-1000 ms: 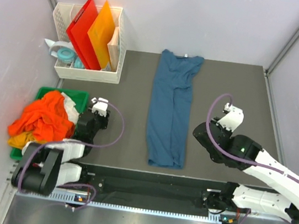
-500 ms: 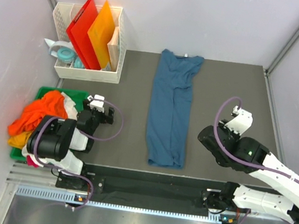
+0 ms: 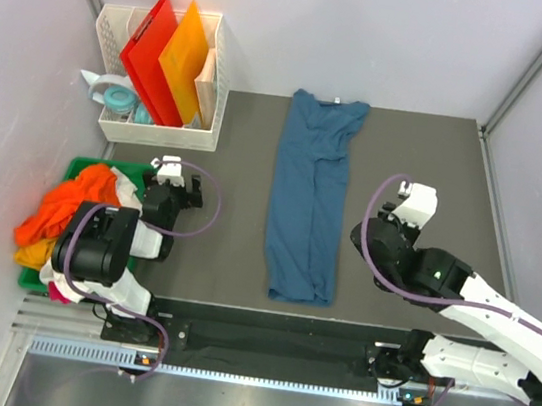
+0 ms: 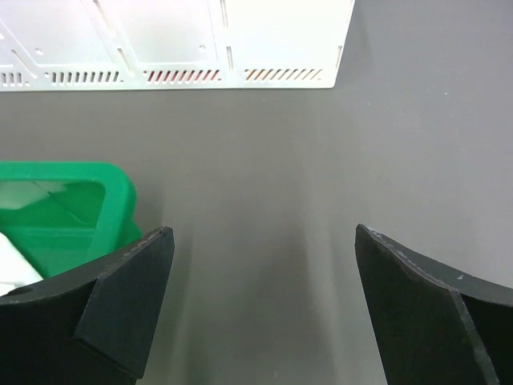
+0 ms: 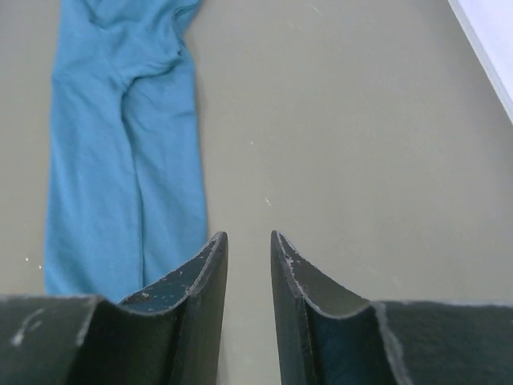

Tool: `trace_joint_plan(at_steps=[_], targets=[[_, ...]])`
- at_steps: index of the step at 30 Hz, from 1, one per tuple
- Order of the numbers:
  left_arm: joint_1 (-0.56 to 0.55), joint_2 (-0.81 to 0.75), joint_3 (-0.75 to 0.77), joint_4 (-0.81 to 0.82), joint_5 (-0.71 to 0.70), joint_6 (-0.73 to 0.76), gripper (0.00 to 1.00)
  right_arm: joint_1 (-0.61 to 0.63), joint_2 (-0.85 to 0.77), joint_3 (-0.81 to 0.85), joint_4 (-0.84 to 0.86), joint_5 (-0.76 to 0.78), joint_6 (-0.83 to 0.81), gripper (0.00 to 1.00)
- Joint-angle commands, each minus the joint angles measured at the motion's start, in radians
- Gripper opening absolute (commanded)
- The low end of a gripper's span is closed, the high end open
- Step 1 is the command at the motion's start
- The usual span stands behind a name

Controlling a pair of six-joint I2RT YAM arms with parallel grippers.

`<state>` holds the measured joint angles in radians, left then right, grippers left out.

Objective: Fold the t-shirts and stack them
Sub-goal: Grab the bottom of the folded rectangular tshirt with both arms

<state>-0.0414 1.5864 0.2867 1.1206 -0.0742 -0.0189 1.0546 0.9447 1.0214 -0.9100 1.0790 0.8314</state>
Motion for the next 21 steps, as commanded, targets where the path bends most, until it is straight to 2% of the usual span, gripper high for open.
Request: trace_joint_plan(at_steps=[1, 5, 11, 21], targets=[[0.008, -0.009, 0.052, -0.042, -0.013, -0.018, 0.99, -0.011, -0.035, -0.099, 0.346, -0.011, -0.212, 0.29], [0.008, 0.011, 0.014, 0.045, -0.015, -0.015, 0.99, -0.019, -0.003, -0.098, 0.376, -0.088, -0.258, 0.30], [0.008, 0.003, 0.022, 0.021, -0.015, -0.018, 0.99, -0.022, -0.001, -0.044, 0.281, -0.114, -0.298, 0.31], [0.008, 0.006, 0.023, 0.019, -0.030, -0.015, 0.99, -0.038, -0.089, -0.083, 0.157, -0.128, -0.310, 0.34]])
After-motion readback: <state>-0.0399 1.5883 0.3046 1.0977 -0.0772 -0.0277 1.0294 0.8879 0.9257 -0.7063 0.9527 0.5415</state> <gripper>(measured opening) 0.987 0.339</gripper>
